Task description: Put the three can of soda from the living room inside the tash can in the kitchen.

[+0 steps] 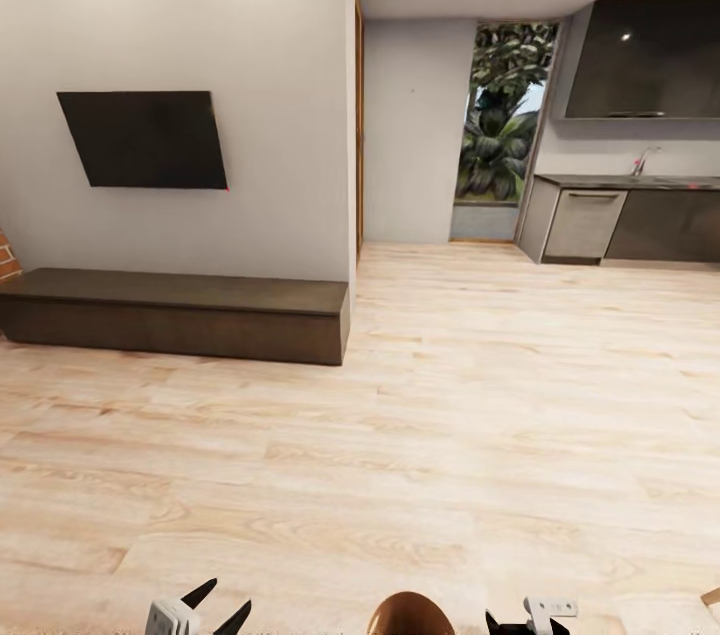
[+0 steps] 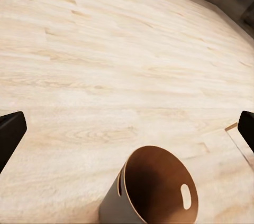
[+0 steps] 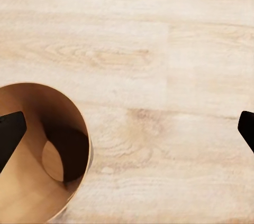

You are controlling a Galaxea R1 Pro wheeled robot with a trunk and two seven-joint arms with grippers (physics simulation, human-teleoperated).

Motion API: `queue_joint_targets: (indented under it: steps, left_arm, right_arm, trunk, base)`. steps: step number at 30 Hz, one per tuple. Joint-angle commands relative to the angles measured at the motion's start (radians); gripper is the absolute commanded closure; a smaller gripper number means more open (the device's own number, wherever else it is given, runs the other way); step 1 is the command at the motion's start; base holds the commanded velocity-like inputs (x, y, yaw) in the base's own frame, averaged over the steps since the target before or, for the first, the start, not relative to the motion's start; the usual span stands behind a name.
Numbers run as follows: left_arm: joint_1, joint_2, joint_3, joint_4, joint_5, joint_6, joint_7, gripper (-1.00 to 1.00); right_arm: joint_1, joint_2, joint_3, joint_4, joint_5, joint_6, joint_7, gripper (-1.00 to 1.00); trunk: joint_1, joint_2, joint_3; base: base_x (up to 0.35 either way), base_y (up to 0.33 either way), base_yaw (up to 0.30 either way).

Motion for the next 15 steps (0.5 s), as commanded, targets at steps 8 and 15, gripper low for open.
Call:
queue_joint_targets:
  steps: [8,15]
  left_arm:
    - [0.0,0.0,0.0,0.0,0.0,0.0,0.0,-1.0]
    - [0.0,0.0,0.0,0.0,0.0,0.0,0.0,-1.0]
  right_arm:
    - [0.0,0.0,0.001,0.0,0.0,0.0,0.0,-1.0]
    - [0.0,0.0,0.001,0.0,0.0,0.0,0.0,-1.0]
  trunk:
    - [0.031,-0.056,-0.038]
    - [0.058,-0.105,-0.071]
  base:
    - [0.0,0.0,0.0]
    - [0.0,0.0,0.0]
